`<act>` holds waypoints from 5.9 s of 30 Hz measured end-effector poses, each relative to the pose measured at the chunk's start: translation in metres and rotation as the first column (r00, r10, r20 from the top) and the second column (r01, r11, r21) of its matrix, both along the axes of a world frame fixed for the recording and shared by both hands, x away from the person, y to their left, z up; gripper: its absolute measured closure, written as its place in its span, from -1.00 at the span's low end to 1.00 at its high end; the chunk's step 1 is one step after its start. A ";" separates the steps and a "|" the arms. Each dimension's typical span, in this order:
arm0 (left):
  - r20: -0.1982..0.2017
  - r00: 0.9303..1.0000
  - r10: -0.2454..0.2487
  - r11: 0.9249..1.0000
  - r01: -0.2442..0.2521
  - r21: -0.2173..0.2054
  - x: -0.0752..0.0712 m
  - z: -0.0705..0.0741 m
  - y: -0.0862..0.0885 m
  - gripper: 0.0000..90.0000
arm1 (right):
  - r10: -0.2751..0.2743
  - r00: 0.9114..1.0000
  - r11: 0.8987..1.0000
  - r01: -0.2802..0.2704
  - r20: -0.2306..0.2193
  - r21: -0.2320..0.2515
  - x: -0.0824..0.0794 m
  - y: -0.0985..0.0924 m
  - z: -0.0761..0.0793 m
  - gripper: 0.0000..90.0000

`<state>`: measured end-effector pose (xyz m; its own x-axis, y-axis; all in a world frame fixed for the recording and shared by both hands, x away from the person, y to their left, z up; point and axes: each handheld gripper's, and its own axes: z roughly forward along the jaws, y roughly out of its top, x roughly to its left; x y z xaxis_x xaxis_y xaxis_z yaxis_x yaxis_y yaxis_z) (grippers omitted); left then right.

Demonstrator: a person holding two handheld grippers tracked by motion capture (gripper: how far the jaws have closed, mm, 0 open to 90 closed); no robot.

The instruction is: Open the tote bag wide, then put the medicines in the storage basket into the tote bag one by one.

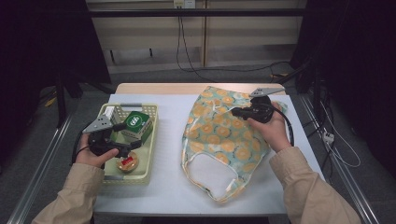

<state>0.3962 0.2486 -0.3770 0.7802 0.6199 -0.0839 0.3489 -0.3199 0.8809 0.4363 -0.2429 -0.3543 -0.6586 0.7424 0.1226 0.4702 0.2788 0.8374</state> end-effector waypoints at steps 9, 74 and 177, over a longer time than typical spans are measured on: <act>-0.023 1.000 0.001 0.998 0.001 0.068 0.005 -0.020 0.012 -0.92 | 0.001 1.000 1.000 -0.001 -0.005 -0.002 0.000 0.000 -0.002 1.00; -0.237 0.964 -0.120 0.926 0.195 0.324 0.008 -0.054 0.002 -0.55 | 0.018 1.000 1.000 -0.018 0.004 0.000 -0.003 0.004 -0.003 1.00; -0.181 0.956 -0.232 0.956 0.258 0.138 0.023 -0.027 -0.258 -0.55 | 0.009 1.000 1.000 -0.009 0.000 0.025 0.005 0.008 -0.001 1.00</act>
<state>0.4190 -0.0090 -0.4042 0.8939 0.4267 -0.1377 0.3753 -0.5440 0.7505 0.4414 -0.2346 -0.3552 -0.6654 0.7330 0.1409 0.4674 0.2620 0.8443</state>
